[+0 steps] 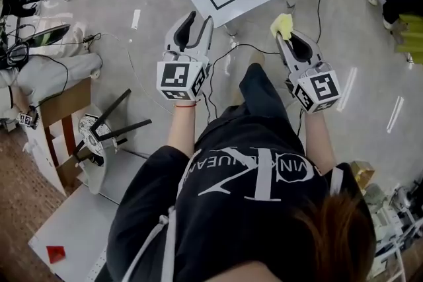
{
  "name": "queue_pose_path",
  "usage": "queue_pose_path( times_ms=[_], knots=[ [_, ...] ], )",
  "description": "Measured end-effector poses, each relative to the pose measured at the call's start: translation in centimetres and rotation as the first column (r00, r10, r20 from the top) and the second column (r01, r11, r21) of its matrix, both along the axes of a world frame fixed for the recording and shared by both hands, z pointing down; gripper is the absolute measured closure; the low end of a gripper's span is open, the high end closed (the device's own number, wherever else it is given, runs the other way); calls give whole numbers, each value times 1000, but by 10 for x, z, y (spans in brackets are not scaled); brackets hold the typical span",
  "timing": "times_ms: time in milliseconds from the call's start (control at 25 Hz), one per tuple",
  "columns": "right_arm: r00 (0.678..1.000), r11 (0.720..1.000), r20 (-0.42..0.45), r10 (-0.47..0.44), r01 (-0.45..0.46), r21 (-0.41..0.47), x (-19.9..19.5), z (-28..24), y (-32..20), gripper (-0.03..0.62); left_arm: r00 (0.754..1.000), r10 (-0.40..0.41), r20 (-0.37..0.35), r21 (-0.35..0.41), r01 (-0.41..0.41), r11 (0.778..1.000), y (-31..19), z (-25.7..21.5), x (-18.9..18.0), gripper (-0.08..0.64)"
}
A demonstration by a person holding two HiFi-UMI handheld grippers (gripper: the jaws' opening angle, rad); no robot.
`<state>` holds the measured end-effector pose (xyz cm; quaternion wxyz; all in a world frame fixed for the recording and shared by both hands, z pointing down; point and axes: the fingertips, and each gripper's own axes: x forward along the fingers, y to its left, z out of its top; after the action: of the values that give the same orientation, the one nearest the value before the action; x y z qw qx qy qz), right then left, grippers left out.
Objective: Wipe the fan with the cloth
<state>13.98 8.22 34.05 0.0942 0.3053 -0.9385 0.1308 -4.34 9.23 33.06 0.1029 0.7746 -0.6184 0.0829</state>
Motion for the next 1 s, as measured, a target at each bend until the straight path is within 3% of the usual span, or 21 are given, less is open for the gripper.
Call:
queue_pose_path(
  times_ms=[320,640,880,1000],
  knots=[
    [995,993,-61,-79,84,83,-25,0,-58,535,995,38,90,-59,-33,998,-72,16,24,332],
    [988,971,-98,-122,139,196,-48,-10,-98,535,989,48,137,-115,-32,993,-102,30,24,284],
    [982,947,-147,-121,158,278,-65,-17,-120,534,986,73,149,-149,-51,988,-115,40,28,277],
    [984,918,-146,-103,150,366,-74,-31,-133,534,987,84,141,-160,-61,985,-119,42,31,267]
  ],
)
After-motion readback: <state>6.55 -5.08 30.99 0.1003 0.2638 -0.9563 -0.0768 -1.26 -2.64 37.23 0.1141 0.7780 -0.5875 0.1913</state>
